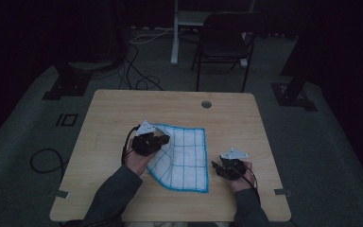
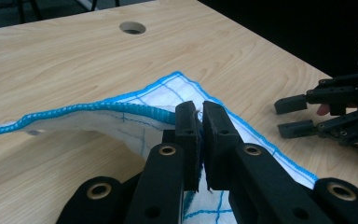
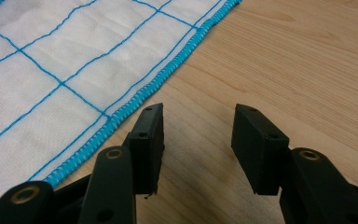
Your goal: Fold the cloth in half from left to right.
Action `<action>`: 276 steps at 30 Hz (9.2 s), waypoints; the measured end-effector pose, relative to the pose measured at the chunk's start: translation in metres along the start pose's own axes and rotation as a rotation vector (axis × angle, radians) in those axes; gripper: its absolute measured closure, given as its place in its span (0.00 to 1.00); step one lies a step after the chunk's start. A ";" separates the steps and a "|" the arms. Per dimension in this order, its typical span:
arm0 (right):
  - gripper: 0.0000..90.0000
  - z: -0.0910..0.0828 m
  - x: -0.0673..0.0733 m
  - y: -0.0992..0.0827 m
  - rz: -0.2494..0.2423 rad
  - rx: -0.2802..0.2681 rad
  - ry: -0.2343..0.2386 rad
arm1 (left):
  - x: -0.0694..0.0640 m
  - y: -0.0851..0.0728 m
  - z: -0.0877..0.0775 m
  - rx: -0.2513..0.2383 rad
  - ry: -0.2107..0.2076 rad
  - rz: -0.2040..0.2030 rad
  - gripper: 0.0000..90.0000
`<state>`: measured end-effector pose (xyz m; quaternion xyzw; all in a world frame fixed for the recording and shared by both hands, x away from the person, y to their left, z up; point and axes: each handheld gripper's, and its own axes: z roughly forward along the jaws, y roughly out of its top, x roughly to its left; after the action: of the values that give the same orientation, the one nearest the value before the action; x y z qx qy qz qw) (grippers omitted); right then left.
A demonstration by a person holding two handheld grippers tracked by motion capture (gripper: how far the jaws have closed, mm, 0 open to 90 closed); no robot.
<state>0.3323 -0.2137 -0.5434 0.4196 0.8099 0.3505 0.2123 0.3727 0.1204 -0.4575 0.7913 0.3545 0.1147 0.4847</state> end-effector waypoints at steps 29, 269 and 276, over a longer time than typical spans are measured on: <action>0.60 0.000 0.000 0.000 0.002 0.003 -0.003 | -0.023 0.004 0.038 0.042 -0.076 0.022 0.96; 0.97 0.102 0.097 0.114 -0.274 0.001 0.190 | -0.063 -0.102 0.023 0.209 -0.129 0.093 0.83; 1.00 0.097 0.090 0.115 -0.251 -0.012 0.207 | -0.063 -0.102 0.023 0.209 -0.129 0.093 0.83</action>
<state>0.4047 -0.0551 -0.5267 0.2754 0.8716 0.3672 0.1724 0.2938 0.0904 -0.5455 0.8588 0.2955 0.0482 0.4157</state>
